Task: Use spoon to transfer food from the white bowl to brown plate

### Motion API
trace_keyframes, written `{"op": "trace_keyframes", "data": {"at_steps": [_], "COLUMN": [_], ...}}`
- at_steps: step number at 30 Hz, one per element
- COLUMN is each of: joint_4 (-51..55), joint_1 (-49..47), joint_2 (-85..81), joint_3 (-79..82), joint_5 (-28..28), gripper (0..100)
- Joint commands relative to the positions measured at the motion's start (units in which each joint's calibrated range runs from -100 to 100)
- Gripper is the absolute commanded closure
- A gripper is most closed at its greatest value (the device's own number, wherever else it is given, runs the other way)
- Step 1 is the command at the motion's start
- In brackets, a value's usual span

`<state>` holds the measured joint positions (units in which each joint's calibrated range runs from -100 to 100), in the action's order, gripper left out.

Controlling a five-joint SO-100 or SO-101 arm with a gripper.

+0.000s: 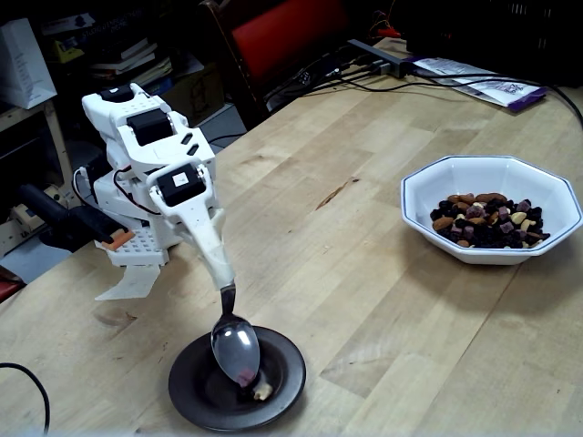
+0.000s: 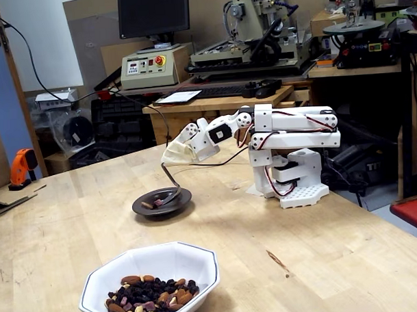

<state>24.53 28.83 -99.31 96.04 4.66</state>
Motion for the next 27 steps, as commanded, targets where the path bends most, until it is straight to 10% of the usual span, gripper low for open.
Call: {"op": "trace_keyframes", "data": {"at_steps": [1,27], "joint_4": [0.06,0.06], "joint_1": [-0.17,0.58], "joint_2": [-0.69,-0.69], "joint_3": [-2.59,-5.78], "joint_5": [0.1,0.1], "gripper": [95,95]}}
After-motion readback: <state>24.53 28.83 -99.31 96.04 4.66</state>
